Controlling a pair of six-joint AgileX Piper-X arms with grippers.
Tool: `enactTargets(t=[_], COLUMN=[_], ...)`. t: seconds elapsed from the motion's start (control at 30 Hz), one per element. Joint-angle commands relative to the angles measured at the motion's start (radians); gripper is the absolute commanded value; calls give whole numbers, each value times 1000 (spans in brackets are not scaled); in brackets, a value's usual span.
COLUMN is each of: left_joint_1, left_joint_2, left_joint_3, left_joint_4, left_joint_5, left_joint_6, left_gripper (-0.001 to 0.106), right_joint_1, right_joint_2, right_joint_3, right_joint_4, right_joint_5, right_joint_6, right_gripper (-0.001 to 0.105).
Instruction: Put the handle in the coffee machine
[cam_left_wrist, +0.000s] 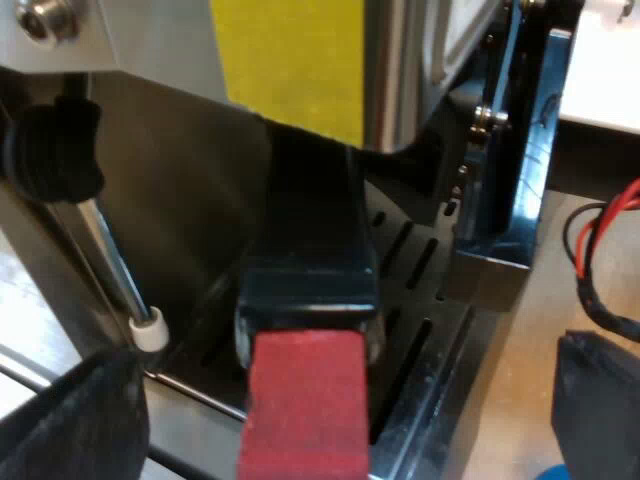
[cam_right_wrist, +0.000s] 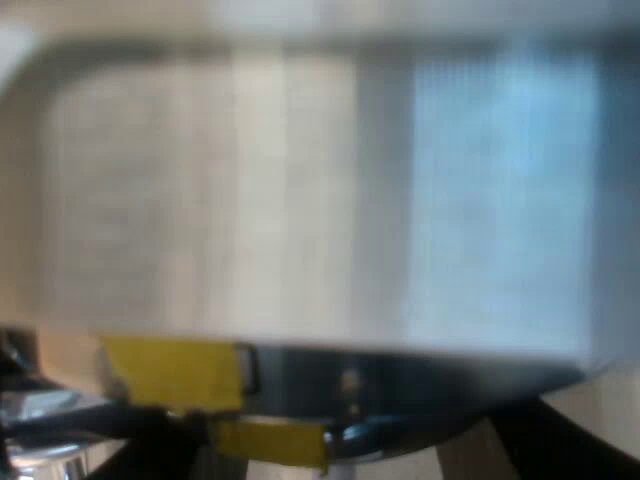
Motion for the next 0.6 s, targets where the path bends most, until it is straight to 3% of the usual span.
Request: enactTargets(t=[0.03,0.23,0.3,0.4,0.47,0.53,0.6], left_joint_1=[10,61,73,78,78,78,78], left_joint_2=[-22,-100,-124,-138,-137,-137,-137], left_joint_3=[-8,-8,-11,-21,-29,-32,-31], left_joint_4=[13,0,-2,-2,-3,-4,-14], left_joint_5=[20,52,52,52,59,66,52], left_joint_6=[-5,-5,-5,-13,-13,-11,-12], left_gripper=[83,83,77,49,18,0,1], right_joint_1=[1,1,1,1,1,1,1], right_joint_2=[-29,-29,-29,-29,-29,-29,-29], right_joint_3=[-30,-30,-30,-30,-30,-30,-30], right_joint_4=[-89,-89,-89,-89,-89,-89,-89], right_joint_5=[-32,-32,-32,-32,-32,-32,-32], right_joint_6=[-12,-12,-12,-12,-12,-12,-12], right_gripper=[44,44,44,44,44,44,44])
